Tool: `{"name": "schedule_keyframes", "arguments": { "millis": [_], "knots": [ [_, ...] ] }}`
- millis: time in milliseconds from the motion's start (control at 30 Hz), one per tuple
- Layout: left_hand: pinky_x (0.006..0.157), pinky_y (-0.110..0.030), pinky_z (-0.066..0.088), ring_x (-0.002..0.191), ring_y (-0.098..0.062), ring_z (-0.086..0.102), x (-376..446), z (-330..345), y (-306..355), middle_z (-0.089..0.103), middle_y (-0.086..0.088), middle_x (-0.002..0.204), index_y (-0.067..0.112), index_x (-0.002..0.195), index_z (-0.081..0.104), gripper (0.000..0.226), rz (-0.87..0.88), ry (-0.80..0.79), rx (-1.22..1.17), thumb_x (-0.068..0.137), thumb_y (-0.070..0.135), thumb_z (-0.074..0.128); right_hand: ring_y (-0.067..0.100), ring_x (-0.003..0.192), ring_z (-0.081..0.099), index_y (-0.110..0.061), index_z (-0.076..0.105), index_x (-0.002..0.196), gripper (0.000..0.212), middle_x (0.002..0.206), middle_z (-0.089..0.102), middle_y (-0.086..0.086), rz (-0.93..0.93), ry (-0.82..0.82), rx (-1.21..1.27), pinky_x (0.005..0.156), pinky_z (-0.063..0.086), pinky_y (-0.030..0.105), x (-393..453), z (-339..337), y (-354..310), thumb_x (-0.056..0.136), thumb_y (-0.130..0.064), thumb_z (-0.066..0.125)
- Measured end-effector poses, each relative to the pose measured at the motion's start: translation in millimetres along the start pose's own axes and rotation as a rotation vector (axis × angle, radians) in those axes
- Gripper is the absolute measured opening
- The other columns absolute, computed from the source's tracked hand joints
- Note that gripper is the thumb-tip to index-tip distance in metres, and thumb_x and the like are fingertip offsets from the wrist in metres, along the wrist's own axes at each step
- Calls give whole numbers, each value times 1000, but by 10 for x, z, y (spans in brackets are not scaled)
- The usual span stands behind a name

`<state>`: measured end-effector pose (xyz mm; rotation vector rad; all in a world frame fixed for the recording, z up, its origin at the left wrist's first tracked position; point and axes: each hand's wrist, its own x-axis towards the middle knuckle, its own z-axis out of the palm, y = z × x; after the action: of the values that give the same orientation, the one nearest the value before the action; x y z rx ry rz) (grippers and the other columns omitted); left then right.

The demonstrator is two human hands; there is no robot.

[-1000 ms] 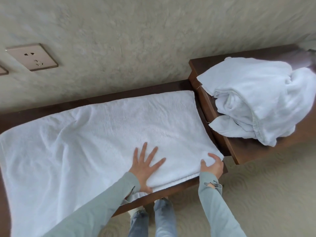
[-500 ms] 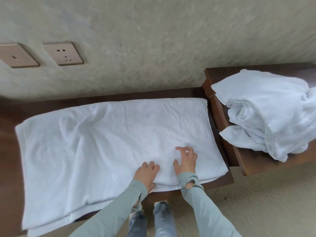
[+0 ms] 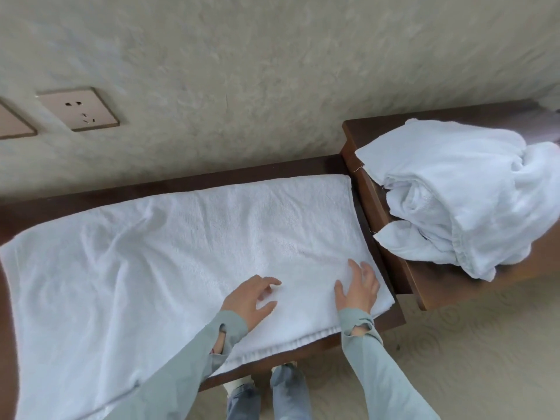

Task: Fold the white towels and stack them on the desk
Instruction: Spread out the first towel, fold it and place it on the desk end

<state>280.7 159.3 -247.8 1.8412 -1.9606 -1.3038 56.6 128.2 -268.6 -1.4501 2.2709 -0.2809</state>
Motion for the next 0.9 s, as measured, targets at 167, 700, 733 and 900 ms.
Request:
{"name": "schedule_keyframes", "arguments": {
  "millis": [167,700,733,900],
  "knots": [
    [88,-24,47,98,-12,47,189,51,21,37,5,107,42,132,36,54,-55,-112,172,85,32,62,32,131,27,-25,41,137,48,147,31,8,185,-18,37,107,25,45,247,-142,80,91,-26,55],
    [78,-25,46,79,-15,54,456,-116,389,52,1,90,27,129,49,39,-374,-91,-547,91,24,55,26,77,52,-16,59,103,27,83,55,6,8,-97,41,63,39,29,531,-865,-560,79,-7,51],
    [78,-26,48,78,-15,57,476,-174,470,57,-1,91,28,130,48,39,-438,-64,-748,92,23,54,24,76,50,-19,60,108,33,85,56,6,-13,-44,33,63,39,29,489,-897,-600,79,-6,50],
    [94,-36,46,101,-21,59,687,-378,655,57,-3,117,25,136,42,50,-508,50,-1261,90,41,55,31,86,57,-29,34,141,62,115,44,6,-333,-243,-308,70,44,35,184,-791,-919,85,-10,52]
  ]
}}
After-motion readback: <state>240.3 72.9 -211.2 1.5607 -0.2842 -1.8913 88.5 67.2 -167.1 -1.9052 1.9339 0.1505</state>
